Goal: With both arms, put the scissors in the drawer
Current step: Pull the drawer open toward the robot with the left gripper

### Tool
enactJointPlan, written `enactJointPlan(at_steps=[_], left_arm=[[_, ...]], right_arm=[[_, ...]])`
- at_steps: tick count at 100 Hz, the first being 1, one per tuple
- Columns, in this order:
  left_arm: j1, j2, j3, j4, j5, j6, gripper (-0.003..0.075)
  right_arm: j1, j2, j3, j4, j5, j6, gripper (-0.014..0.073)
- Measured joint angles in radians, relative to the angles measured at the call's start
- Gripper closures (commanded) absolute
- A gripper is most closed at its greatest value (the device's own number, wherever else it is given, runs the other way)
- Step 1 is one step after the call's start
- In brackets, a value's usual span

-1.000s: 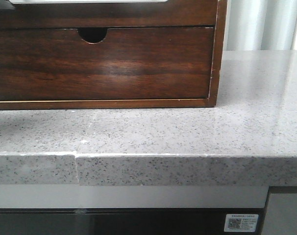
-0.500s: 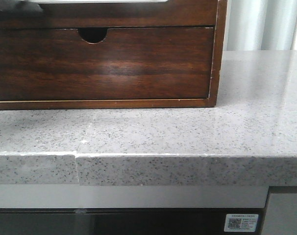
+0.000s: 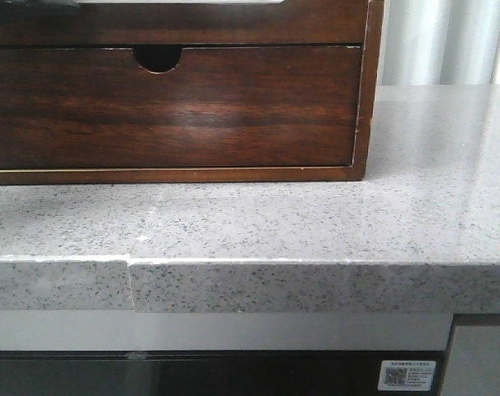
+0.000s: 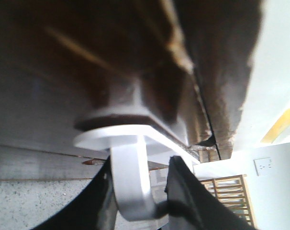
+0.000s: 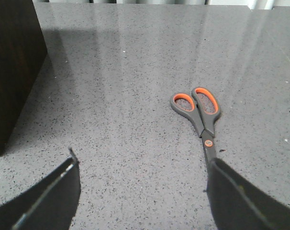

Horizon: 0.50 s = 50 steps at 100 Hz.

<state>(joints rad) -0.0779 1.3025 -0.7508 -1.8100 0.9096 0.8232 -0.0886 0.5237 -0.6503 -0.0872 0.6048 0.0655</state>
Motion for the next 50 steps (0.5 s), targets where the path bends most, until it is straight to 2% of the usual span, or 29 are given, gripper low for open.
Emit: enactJointPlan(at_steps=[26, 50], left_arm=[[0.003, -0.007, 0.004, 0.023, 0.022, -0.032, 0.0741], [0.003, -0.138, 0.073, 0.087, -0.007, -0.076, 0.0741]], right_arm=[[0.0, 0.0, 0.0, 0.0, 0.0, 0.0, 0.0099], [0.0, 0.0, 0.0, 0.0, 0.0, 0.0, 0.0099]])
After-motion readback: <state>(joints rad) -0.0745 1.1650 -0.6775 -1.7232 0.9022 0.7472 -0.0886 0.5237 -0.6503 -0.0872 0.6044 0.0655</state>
